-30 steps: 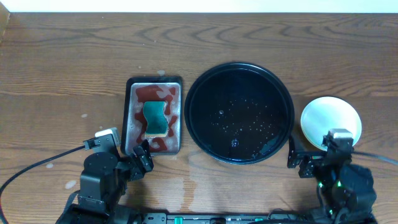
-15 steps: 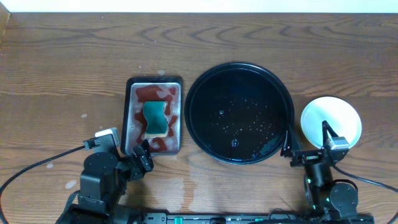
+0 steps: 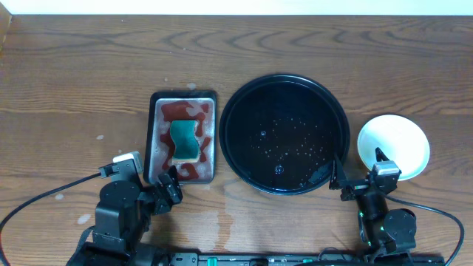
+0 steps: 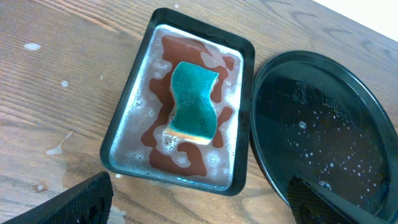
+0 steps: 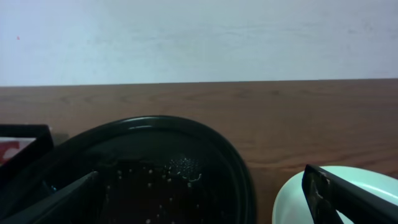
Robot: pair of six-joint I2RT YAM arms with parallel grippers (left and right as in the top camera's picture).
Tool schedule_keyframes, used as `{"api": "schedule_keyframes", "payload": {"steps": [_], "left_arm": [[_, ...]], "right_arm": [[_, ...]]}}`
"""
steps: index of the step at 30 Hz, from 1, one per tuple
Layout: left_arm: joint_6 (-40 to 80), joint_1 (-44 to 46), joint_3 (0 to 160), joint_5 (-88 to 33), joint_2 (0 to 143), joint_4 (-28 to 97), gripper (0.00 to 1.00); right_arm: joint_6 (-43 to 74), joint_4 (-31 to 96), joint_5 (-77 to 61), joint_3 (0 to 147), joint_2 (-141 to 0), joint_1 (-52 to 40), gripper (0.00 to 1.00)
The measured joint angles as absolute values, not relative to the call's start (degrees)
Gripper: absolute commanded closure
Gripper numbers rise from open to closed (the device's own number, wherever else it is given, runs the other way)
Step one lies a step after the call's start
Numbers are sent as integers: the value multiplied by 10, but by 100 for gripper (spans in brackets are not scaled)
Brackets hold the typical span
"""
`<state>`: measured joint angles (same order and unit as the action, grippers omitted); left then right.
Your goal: Clean dirty plates on tray and stack at the side
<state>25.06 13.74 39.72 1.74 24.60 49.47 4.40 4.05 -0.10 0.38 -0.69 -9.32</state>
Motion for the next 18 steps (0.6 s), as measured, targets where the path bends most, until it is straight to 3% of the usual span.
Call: {"api": "schedule_keyframes", "payload": {"steps": [18], "left_arm": [[251, 137, 397, 17, 246, 495, 10]], "right_arm": [[25, 40, -3, 4, -7, -93, 1]]}}
